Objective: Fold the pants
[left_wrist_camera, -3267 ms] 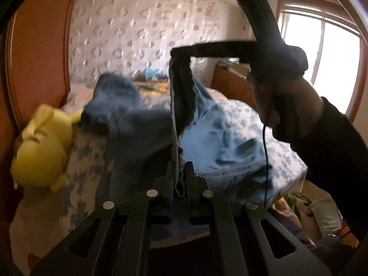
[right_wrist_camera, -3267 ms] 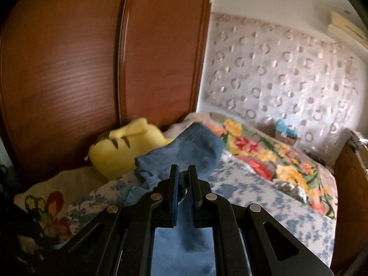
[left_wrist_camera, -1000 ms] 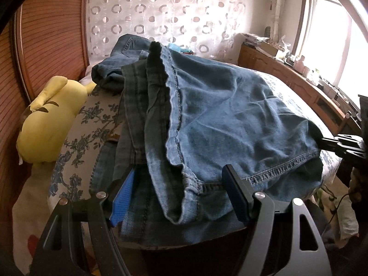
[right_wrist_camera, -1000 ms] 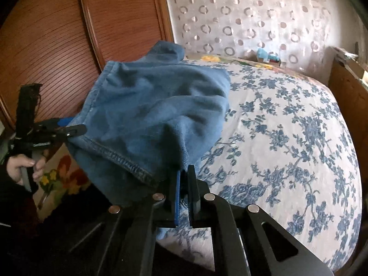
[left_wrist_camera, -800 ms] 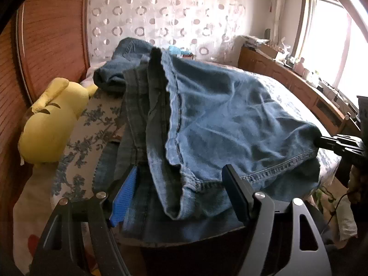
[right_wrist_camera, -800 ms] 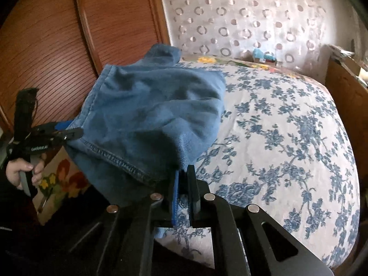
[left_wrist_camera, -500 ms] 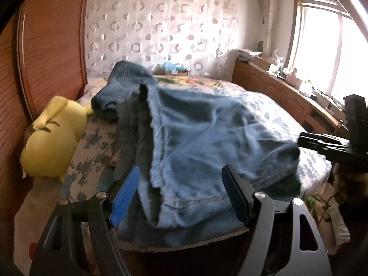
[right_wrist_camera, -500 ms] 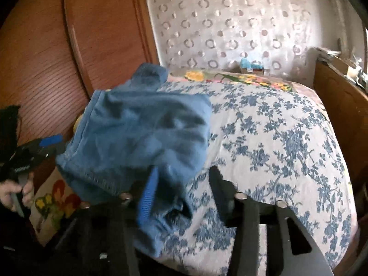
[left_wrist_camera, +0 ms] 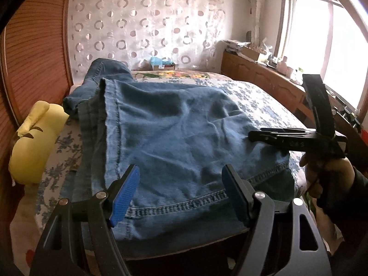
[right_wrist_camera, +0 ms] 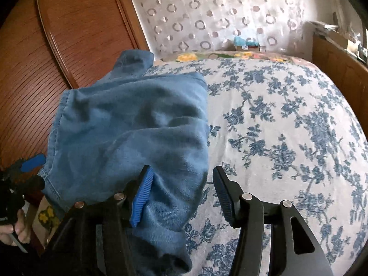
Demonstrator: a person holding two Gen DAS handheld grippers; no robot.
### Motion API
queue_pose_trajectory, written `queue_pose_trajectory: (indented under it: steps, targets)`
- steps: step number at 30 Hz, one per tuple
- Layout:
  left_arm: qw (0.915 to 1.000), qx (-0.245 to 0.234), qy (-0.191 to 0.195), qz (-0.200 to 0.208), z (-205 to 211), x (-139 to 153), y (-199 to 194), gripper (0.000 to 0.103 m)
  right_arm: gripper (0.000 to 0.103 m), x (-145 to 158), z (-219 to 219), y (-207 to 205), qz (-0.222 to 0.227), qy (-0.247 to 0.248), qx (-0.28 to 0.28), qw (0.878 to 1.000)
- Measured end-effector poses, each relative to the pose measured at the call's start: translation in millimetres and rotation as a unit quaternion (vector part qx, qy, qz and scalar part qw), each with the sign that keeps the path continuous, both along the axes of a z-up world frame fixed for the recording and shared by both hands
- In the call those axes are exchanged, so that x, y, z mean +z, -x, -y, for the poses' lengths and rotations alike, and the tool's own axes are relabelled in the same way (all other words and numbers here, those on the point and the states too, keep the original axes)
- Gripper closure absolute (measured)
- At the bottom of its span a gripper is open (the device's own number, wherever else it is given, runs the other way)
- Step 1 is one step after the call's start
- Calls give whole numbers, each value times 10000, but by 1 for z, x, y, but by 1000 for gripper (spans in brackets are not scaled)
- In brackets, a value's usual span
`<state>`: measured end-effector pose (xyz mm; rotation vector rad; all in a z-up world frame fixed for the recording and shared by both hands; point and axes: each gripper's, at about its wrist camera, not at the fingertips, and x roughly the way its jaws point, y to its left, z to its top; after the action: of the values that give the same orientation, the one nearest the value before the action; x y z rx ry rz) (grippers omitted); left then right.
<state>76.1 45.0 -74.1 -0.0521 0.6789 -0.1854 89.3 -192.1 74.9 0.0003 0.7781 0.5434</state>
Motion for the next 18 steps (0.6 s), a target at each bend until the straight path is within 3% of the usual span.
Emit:
queue_pose_trajectory:
  steps: [9,10,12,14,18]
  targets:
    - [10000,-22,-23,-76,5,-4,-1,28,49,-9,-6,-7,-118,-118,172,9997]
    - [10000,-22,-18,-91,5,-5,-1,28,55,-10,-7,-9,-180,-195,268,9993]
    - [9999,-27,-28,-110,5,-6,-1,28,78,-9,-9,-14,-302,-267,449,9982]
    - [9999,-31,-25,-121,6,-7,-2,28,91,-8,-13,-18,-321,-262,540,9977]
    - [9999,-71,-67,-57,9,1,-4,28,98,9,-10,-14,103,-384,534,9978]
